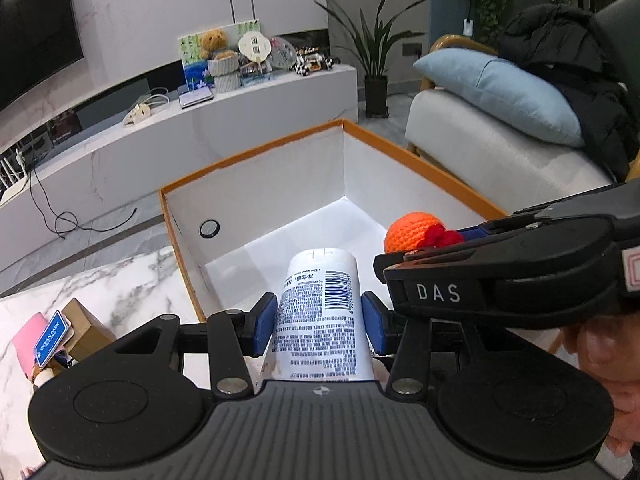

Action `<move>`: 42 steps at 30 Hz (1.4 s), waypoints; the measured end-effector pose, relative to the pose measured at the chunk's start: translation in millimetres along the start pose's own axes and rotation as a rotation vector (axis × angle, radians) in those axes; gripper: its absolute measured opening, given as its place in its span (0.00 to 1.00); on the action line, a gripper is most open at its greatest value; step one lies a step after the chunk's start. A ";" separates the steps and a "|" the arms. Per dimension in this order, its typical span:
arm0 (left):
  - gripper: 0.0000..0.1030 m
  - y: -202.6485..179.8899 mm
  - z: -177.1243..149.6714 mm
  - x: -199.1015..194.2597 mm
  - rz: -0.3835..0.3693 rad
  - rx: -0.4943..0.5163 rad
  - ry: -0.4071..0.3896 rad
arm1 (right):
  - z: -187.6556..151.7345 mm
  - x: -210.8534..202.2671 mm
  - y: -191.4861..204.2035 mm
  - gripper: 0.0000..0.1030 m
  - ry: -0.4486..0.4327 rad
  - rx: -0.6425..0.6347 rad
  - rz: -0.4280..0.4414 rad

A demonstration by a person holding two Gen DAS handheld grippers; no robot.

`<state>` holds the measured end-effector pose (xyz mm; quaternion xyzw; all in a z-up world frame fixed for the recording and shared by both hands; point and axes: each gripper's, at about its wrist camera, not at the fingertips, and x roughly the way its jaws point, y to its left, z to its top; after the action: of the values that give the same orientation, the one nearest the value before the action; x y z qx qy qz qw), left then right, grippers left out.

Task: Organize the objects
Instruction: 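Lift and carry the lotion bottle and crochet ball over the orange box, then open both tools to drop the bottle and crochet ball into the box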

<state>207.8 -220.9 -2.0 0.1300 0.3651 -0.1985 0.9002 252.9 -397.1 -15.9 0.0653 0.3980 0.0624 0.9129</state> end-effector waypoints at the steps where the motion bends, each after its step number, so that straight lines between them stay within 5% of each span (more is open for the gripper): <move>1: 0.52 0.0 0.0 2.3 0.001 -0.001 0.006 | 0.5 2.3 -0.5 0.41 0.006 0.001 -0.002; 9: 0.51 0.1 -5.3 17.1 0.014 0.000 0.083 | -1.2 19.0 3.1 0.41 0.064 -0.015 -0.009; 22: 0.45 -5.6 -0.7 24.7 0.029 0.031 0.094 | -1.6 25.6 1.7 0.42 0.084 -0.009 -0.023; 24: 0.49 -4.8 -1.0 23.2 0.024 0.026 0.084 | -1.1 25.2 1.8 0.47 0.081 -0.006 -0.022; 27: 0.73 -3.9 0.1 19.5 0.015 0.033 0.050 | 0.4 22.1 0.8 0.56 0.065 0.005 -0.023; 42: 0.74 2.6 1.5 6.0 0.030 0.022 0.004 | 5.1 17.4 -3.6 0.56 0.030 0.029 -0.017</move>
<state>213.8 -220.8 -5.0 0.1458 0.3629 -0.1885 0.9008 268.7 -398.1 -25.5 0.0742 0.4129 0.0496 0.9064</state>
